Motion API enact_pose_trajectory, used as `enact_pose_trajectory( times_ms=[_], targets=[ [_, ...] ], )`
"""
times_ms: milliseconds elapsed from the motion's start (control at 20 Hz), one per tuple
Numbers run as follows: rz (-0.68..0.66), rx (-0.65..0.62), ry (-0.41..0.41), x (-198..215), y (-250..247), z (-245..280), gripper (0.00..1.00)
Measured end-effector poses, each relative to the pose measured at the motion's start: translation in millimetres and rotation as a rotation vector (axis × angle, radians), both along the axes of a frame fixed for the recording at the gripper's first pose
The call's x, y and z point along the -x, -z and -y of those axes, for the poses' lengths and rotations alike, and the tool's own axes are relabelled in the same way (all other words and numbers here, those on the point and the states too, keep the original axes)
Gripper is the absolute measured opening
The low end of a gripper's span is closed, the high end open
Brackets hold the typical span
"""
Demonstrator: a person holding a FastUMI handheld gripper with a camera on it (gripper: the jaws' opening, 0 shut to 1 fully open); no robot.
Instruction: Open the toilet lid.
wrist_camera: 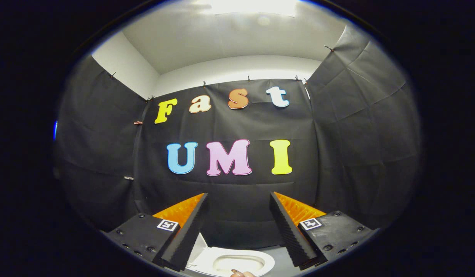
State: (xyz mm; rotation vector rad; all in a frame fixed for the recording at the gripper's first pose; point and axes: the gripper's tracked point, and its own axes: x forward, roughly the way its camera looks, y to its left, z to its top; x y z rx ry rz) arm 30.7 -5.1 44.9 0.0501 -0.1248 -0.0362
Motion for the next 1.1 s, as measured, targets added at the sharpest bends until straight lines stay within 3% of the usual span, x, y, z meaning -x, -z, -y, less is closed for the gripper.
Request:
enact_pose_trajectory(
  times_ms=[1100],
  targets=[
    [-0.028,-0.006,-0.036,-2.7,9.0,-9.1,0.99]
  ],
)
